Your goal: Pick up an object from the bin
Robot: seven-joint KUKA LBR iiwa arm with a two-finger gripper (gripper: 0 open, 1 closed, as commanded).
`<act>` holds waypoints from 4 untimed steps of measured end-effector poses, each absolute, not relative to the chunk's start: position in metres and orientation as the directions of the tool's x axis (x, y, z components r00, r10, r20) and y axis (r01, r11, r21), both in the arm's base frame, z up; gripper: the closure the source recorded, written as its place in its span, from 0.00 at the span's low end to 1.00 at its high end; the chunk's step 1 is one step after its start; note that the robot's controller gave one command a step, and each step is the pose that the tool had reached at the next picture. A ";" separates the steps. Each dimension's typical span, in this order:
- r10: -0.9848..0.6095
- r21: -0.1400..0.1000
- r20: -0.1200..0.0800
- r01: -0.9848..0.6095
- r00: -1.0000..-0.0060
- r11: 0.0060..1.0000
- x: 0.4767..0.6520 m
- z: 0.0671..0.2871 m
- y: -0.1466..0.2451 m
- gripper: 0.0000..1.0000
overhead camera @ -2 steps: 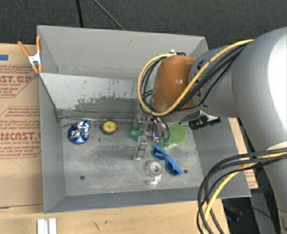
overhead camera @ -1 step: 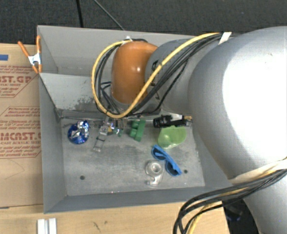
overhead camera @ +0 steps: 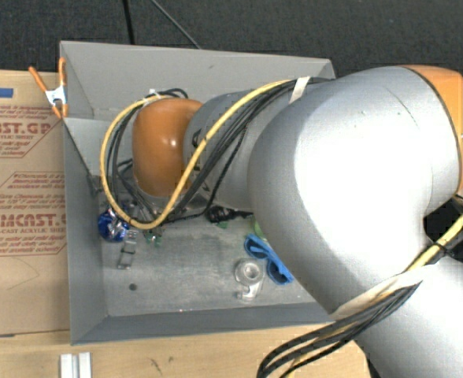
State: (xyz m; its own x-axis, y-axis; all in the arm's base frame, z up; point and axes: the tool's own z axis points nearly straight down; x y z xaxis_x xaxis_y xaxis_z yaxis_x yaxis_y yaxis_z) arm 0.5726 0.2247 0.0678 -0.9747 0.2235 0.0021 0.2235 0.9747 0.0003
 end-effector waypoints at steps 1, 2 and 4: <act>0.227 0.001 0.000 0.227 -0.974 0.974 0.574 0.069 0.223 1.00; 0.227 0.001 0.000 0.227 -0.974 0.974 0.574 0.069 0.223 0.00; 0.400 0.000 -0.001 0.400 -0.917 0.917 0.584 0.072 0.247 1.00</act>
Offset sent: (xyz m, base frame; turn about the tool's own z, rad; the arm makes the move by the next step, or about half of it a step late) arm 0.0000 0.0000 0.0000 0.0000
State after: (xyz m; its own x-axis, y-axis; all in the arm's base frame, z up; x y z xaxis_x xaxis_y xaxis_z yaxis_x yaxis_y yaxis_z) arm 0.5836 0.2465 0.0717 -0.9167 0.3995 -0.0013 0.3995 0.9167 0.0004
